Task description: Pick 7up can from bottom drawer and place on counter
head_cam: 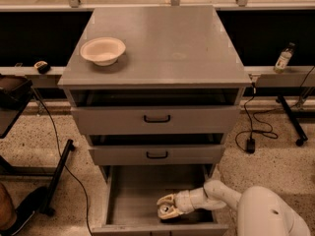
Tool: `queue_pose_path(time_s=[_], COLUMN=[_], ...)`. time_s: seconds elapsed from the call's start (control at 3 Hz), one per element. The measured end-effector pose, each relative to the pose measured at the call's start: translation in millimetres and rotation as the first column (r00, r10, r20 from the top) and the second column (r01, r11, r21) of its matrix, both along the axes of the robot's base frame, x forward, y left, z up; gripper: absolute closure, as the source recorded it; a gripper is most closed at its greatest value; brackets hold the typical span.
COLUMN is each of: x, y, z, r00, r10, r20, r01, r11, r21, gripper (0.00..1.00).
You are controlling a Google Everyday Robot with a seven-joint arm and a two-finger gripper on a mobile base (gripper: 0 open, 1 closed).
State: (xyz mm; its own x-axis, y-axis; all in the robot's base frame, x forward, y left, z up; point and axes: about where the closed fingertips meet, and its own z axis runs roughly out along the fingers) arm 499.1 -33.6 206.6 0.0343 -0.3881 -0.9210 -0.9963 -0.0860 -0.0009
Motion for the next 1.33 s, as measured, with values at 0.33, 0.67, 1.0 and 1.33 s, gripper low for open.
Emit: queue_pose_path(time_s=[0.33, 0.67, 1.0, 1.33], x=[-1, -1, 2, 2], y=[0, 0, -5, -17], z=[-2, 0, 3, 72], r00=[0.9997, 0.9997, 0.9998, 0.9970], r10=[0.005, 0.005, -0.002, -0.027], r20=[-0.025, -0.025, -0.021, 0.072], r01=[-0.005, -0.005, 0.003, 0.014], r11=[1.000, 1.000, 1.000, 0.985], r21=[-0.014, -0.014, 0.023, 0.173], gripper=[1.00, 1.00, 1.00, 1.00])
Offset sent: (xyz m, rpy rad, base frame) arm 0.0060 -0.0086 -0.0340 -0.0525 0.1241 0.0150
